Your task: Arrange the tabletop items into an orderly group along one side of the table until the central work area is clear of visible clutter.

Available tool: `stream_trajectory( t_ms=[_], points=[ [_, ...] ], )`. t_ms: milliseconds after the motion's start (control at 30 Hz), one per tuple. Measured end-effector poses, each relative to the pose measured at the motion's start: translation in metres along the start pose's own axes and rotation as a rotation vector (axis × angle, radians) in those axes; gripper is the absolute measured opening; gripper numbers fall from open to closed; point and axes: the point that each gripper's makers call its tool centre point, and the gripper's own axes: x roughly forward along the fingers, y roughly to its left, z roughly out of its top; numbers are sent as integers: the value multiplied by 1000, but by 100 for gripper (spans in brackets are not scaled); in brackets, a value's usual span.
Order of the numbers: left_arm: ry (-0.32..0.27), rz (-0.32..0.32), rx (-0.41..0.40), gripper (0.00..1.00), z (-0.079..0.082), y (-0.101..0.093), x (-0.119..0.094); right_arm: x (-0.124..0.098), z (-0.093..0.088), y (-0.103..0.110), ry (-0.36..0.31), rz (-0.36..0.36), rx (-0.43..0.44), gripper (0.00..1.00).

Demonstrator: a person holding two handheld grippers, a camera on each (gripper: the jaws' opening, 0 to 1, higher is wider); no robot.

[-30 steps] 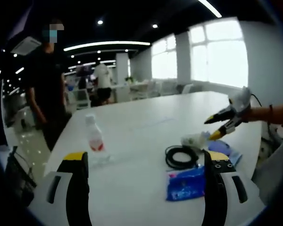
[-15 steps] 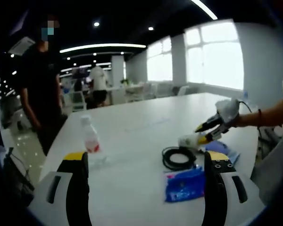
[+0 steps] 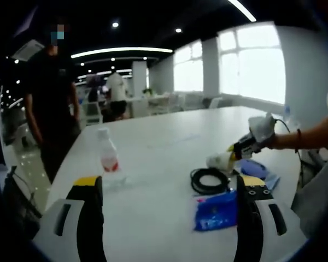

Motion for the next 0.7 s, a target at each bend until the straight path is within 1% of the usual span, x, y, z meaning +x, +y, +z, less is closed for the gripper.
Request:
stream_trajectory(
  t_ms=[200,367,467,600,700],
  points=[
    [-1,-4,-1,98,0,-2,2,-1,0,-3,7,-24,15,2],
    [-9,-2,-2,98,3,-2,3,-4,3,-2,1,-19,44,2],
    [-7,-3,7,97,3,-4,2,-8,10,2,-13,-13,68,2],
    [-9,-8,17,97,4,-6,2,-13,20,7,-33,-5,73,2],
    [-8,-16,18,95,3,-7,3,-17,25,10,-33,6,88,1]
  ],
)
